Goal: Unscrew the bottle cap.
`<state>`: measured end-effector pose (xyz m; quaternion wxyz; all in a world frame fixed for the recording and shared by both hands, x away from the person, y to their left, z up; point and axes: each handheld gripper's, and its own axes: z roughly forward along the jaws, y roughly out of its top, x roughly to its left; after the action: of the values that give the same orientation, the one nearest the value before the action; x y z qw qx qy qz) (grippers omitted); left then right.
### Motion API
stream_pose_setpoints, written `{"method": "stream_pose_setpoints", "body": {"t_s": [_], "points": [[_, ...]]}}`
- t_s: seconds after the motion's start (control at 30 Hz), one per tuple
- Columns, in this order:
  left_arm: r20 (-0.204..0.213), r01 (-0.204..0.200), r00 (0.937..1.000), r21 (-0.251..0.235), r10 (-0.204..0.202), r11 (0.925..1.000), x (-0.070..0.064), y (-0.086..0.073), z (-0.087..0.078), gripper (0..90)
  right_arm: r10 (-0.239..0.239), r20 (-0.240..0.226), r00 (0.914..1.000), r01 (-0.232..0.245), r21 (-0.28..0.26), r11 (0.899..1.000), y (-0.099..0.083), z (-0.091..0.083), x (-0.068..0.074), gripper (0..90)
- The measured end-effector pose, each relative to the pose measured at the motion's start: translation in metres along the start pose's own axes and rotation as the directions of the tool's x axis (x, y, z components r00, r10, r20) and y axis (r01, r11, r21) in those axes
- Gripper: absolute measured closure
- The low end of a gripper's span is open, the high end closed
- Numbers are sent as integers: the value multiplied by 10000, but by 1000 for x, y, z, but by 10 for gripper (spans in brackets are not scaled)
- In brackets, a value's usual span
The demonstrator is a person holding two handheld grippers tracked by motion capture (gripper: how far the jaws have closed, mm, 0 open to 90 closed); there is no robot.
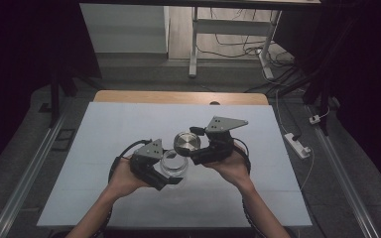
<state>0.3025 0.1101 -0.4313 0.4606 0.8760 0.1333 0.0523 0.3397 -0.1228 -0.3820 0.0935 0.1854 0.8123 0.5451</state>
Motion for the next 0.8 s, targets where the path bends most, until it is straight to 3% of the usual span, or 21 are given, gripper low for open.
{"method": "stream_pose_setpoints", "body": {"t_s": [0.2,0.37,0.57,0.8], "points": [[-85,59,9999,22,-59,10000,2,-1,-2,153,102,273,9996,-99,-102,9999,-1,-5,-6,203],[-345,340,9988,-48,-341,9994,8,-4,-6,153,124,439,9990,-114,-220,9997,-1,-11,-7,203],[-708,686,9950,-210,-699,9974,15,-8,-13,153,72,506,9987,-53,-378,9993,-3,-19,-9,203],[-1085,972,9891,-286,-997,9949,24,-12,-18,153,-100,569,9983,111,-187,9998,-9,-19,-4,203]]}}
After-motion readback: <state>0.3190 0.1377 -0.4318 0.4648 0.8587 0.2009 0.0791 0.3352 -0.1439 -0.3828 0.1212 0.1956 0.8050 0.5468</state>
